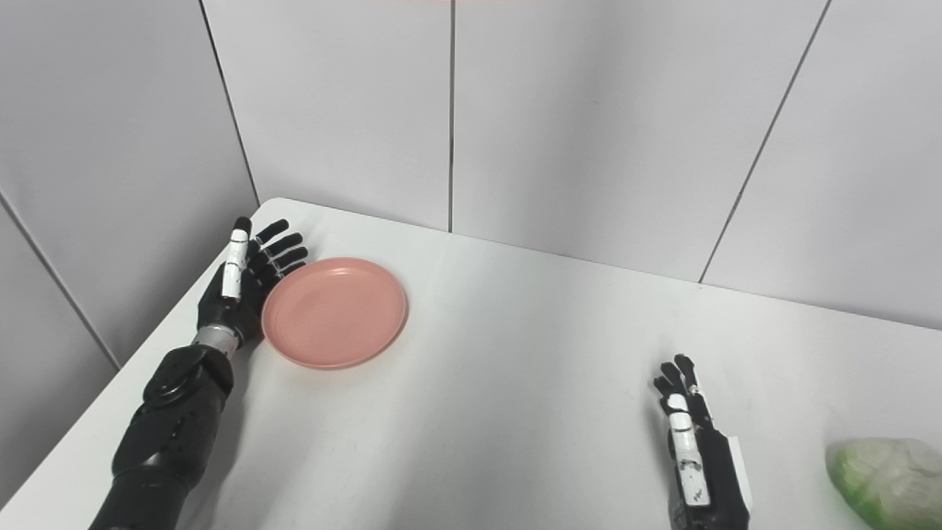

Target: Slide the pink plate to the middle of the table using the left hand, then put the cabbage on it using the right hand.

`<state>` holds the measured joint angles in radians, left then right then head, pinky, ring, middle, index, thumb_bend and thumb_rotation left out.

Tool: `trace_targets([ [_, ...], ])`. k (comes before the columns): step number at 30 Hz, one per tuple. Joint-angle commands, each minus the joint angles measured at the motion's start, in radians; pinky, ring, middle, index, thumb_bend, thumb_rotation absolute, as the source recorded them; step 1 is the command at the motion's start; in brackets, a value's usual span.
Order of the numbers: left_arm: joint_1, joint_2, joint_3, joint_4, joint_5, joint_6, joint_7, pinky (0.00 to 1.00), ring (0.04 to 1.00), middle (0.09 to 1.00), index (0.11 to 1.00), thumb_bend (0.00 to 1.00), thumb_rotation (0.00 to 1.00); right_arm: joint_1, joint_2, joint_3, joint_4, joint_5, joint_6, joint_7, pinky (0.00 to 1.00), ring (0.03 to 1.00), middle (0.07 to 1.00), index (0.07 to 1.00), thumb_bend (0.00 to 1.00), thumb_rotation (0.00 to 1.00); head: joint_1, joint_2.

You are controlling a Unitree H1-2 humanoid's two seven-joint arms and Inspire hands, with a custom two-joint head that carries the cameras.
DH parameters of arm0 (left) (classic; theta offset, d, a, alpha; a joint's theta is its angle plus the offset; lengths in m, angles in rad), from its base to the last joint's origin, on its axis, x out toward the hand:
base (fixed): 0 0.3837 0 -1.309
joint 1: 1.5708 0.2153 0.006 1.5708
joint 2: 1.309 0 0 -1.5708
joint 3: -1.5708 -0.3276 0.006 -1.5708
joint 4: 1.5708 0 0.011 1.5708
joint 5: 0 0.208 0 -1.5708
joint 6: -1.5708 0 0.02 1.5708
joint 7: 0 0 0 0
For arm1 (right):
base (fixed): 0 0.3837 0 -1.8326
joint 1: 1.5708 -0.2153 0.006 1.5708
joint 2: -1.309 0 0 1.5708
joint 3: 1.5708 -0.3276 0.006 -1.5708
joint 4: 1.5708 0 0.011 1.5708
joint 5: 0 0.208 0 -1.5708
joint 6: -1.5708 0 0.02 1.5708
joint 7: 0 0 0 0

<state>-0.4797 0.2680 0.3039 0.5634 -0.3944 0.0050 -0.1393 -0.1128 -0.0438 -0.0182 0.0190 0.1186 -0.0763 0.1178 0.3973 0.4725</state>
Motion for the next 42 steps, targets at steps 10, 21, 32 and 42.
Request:
trace_targets([
  [10,-0.004,-0.053,-0.070,-0.142,-0.025,0.087,-0.070,0.76,0.756,0.754,0.747,0.71,0.88,-0.024,-0.004,-0.006,-0.019,0.018,-0.023,0.006,1.00,0.939,0.947,0.966,0.48,0.86,-0.001,0.012],
  [21,0.039,-0.133,-0.150,-0.290,0.028,0.147,-0.047,0.78,0.770,0.770,0.765,0.72,0.86,-0.029,-0.008,-0.010,-0.017,0.014,-0.032,0.002,1.00,0.922,0.930,0.958,0.48,0.85,-0.012,0.032],
  [32,0.093,-0.228,-0.217,-0.352,0.051,0.157,-0.052,0.98,0.915,0.903,0.907,0.69,0.84,-0.030,-0.016,-0.016,-0.014,0.019,-0.022,0.004,1.00,0.925,0.940,0.963,0.53,0.84,-0.032,0.060],
  [42,0.175,-0.293,-0.315,-0.410,0.126,0.149,-0.038,1.00,0.976,0.960,0.965,0.68,0.83,-0.033,-0.022,-0.017,-0.010,0.014,-0.038,0.003,1.00,0.901,0.921,0.952,0.55,0.85,-0.072,0.099],
])
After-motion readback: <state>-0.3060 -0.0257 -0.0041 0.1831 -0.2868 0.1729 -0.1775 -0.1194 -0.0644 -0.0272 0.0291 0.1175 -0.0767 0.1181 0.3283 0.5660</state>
